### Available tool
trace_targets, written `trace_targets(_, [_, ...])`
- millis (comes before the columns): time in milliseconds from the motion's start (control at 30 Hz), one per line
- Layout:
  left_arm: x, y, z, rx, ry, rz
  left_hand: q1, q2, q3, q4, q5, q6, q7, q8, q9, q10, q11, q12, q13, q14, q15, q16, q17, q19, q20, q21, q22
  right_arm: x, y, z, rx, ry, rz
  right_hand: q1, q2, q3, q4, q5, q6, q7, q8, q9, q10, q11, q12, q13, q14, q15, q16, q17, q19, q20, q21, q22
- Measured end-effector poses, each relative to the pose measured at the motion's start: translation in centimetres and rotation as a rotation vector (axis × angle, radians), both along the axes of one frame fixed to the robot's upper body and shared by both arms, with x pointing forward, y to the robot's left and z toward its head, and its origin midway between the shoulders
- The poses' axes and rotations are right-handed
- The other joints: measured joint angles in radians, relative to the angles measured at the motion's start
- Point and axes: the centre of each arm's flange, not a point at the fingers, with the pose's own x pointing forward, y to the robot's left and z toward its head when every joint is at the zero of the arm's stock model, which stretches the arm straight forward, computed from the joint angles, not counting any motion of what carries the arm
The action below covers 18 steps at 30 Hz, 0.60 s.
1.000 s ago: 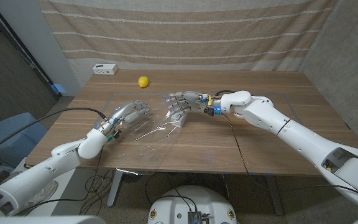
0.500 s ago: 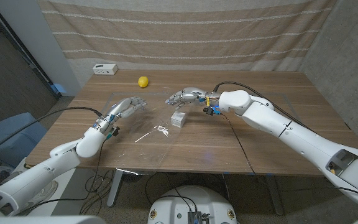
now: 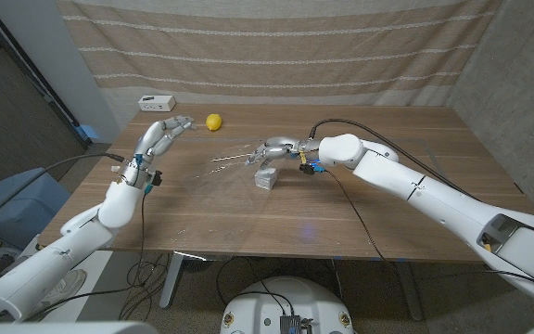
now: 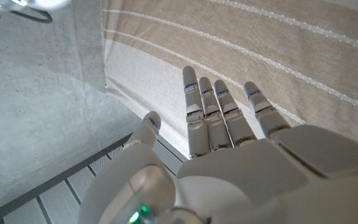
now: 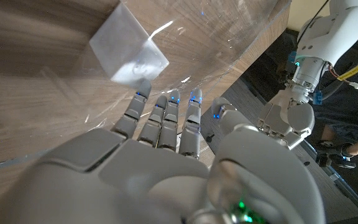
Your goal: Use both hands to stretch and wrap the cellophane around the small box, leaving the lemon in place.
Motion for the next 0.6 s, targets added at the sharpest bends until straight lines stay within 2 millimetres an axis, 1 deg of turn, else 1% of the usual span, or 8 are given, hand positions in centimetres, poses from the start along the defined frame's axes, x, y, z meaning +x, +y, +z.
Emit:
trace_targets(100, [-0.9, 0.5, 0.7, -0.031, -0.054, 0.009, 0.000, 0.000, -0.004, -0.004, 0.000, -0.030, -0.021, -0.001, 0.000, -0.012, -0.001, 0.000, 0.000, -0.002, -0.002, 0.000, 0.001, 0.000, 0.000, 0.000, 0.000, 0.2, 0.4, -0.1, -0.027, -0.018, 0.001, 0.000, 0.000, 0.007, -0.007, -0.004, -0.012, -0.002, -0.008, 0.000, -0.017, 0.003, -0.006, -0.003, -0.028, -0.002, 0.000, -0.010, -0.019, -0.008, -0.014, 0.000])
trace_targets(233, [-1.7, 1.0, 1.2, -0.057, -0.095, 0.014, 0.000, 0.000, -0.004, -0.004, 0.000, -0.031, -0.022, 0.002, 0.000, -0.014, 0.001, 0.000, 0.000, -0.005, -0.005, 0.000, 0.005, 0.000, 0.000, 0.000, 0.000, 0.3, 1.0, -0.4, -0.069, -0.057, -0.004, 0.005, 0.005, 0.008, -0.008, -0.012, -0.024, -0.004, -0.011, 0.000, -0.035, -0.003, -0.010, -0.005, -0.074, 0.010, 0.000, -0.020, -0.061, -0.019, -0.043, 0.000])
trace_targets(333, [-1.9, 1.1, 1.3, -0.064, -0.103, 0.015, -0.001, 0.001, -0.002, -0.006, 0.000, -0.002, -0.017, 0.021, 0.000, 0.004, 0.003, 0.005, 0.000, 0.002, -0.010, 0.004, 0.004, 0.001, 0.001, 0.000, 0.000, 0.4, 1.3, -0.5, -0.097, -0.090, -0.013, 0.001, 0.001, 0.002, -0.014, -0.020, -0.028, -0.008, -0.011, 0.000, -0.037, -0.005, -0.010, -0.005, -0.094, 0.021, 0.000, -0.029, -0.092, -0.023, -0.065, -0.001])
trace_targets(367, [-2.0, 1.1, 1.3, -0.064, -0.103, 0.015, -0.008, 0.009, 0.002, -0.010, 0.001, 0.012, -0.015, 0.025, 0.000, 0.017, 0.003, 0.011, 0.000, 0.012, -0.010, 0.005, 0.004, 0.007, 0.005, 0.000, 0.000, 0.5, 1.4, -0.5, -0.105, -0.101, -0.018, 0.000, 0.000, 0.002, -0.014, -0.026, -0.028, -0.008, -0.011, 0.000, -0.039, -0.007, -0.010, -0.005, -0.100, 0.018, 0.000, -0.030, -0.093, -0.022, -0.067, -0.001])
trace_targets(400, [-2.0, 1.1, 1.3, -0.060, -0.100, 0.014, -0.002, 0.014, 0.006, -0.014, 0.005, 0.027, -0.012, 0.030, 0.000, 0.031, 0.004, 0.017, 0.000, 0.029, -0.010, 0.010, 0.003, 0.025, 0.001, 0.002, 0.000, 0.5, 1.4, -0.5, -0.114, -0.114, -0.023, -0.004, -0.004, -0.001, -0.017, -0.026, -0.028, -0.008, -0.011, 0.000, -0.040, -0.008, -0.010, -0.005, -0.101, 0.017, 0.000, -0.030, -0.095, -0.023, -0.068, -0.001])
trace_targets(467, [-2.0, 1.1, 1.2, -0.052, -0.090, 0.017, 0.005, 0.021, 0.012, -0.020, 0.005, 0.047, -0.006, 0.030, 0.000, 0.054, 0.006, 0.024, 0.000, 0.054, -0.013, 0.016, 0.002, 0.054, -0.009, 0.014, 0.000, 0.6, 1.4, -0.6, -0.128, -0.128, -0.032, -0.004, -0.004, -0.006, -0.013, -0.026, -0.028, -0.008, -0.011, 0.000, -0.042, -0.010, -0.010, -0.005, -0.101, 0.017, 0.000, -0.033, -0.096, -0.021, -0.070, -0.001])
trace_targets(567, [-1.6, 1.0, 0.8, -0.033, -0.059, 0.027, 0.014, 0.030, 0.014, -0.022, 0.009, 0.059, -0.004, 0.030, 0.000, 0.066, 0.007, 0.024, 0.000, 0.070, -0.013, 0.016, 0.002, 0.074, -0.020, 0.022, 0.004, 0.4, 1.5, -0.4, -0.142, -0.164, -0.044, -0.004, -0.004, -0.005, -0.014, -0.026, -0.024, -0.012, -0.011, 0.000, -0.042, -0.010, -0.010, -0.005, -0.101, 0.017, 0.005, -0.038, -0.095, -0.019, -0.070, 0.000])
trace_targets(600, [-1.5, 0.9, 0.8, -0.026, -0.049, 0.030, 0.015, 0.031, 0.017, -0.025, 0.009, 0.059, -0.004, 0.030, 0.000, 0.067, 0.006, 0.024, 0.000, 0.071, -0.013, 0.016, 0.002, 0.075, -0.018, 0.023, 0.005, 0.3, 1.6, -0.5, -0.144, -0.170, -0.046, -0.004, -0.004, -0.003, -0.023, -0.026, -0.024, -0.011, -0.011, 0.000, -0.040, -0.012, -0.010, -0.005, -0.101, 0.017, 0.005, -0.042, -0.090, -0.016, -0.073, -0.001])
